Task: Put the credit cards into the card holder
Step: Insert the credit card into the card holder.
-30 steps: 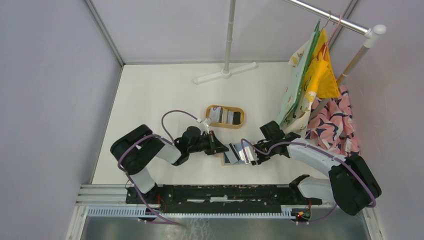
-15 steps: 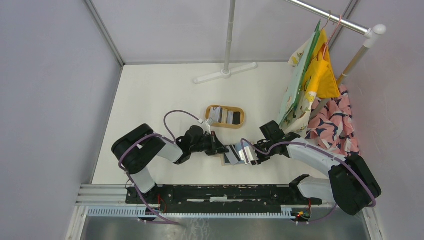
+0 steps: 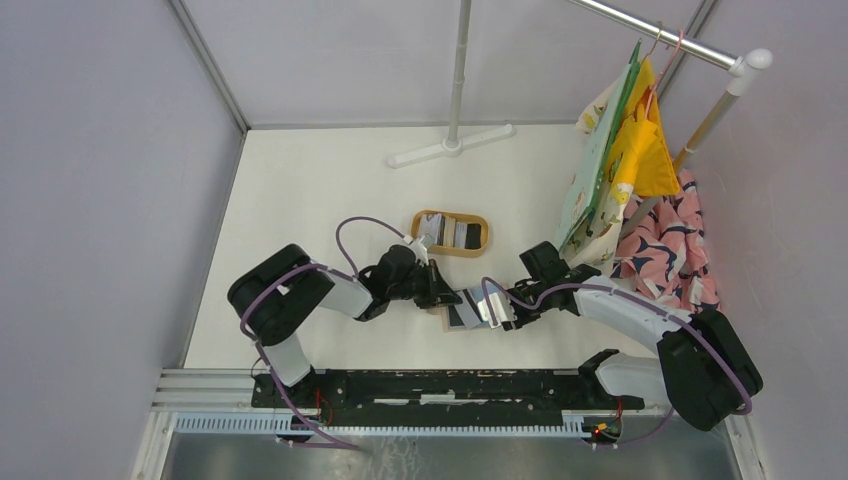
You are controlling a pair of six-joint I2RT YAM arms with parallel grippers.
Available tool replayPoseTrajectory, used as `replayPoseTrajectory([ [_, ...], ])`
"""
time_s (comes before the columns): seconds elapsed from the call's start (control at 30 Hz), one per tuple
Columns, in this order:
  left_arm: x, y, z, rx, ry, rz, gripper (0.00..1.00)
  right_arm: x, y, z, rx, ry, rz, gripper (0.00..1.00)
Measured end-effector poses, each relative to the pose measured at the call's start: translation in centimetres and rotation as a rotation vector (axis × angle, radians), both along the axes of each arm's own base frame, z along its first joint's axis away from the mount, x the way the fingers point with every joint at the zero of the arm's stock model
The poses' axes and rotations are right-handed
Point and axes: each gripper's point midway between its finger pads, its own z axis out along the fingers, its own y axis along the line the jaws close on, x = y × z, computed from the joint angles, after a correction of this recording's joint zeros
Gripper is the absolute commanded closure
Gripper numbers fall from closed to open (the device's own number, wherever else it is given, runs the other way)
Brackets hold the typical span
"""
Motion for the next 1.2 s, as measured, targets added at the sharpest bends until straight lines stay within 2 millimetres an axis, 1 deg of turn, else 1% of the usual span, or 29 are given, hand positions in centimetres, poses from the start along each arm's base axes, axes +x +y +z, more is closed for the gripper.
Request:
replayPoseTrajectory([
  [0.2,-0.1,0.0,-0.2,0.014,0.018,-0.004,0.98,0.1,0.0,0.0,0.001,-0.001,-0.003,0.59],
  [0.43,-0.2,-0.6,-0.5,0.015,0.044,-0.033,0.98,0.1,0.1,0.1,0.003,-0.003,-0.006,0.56],
  [1.2,0.5,-2.0,-0.7,0.072,0.068,-0.101,0.98,0.1,0.3,0.1,0.006,-0.008,0.001,0.56],
])
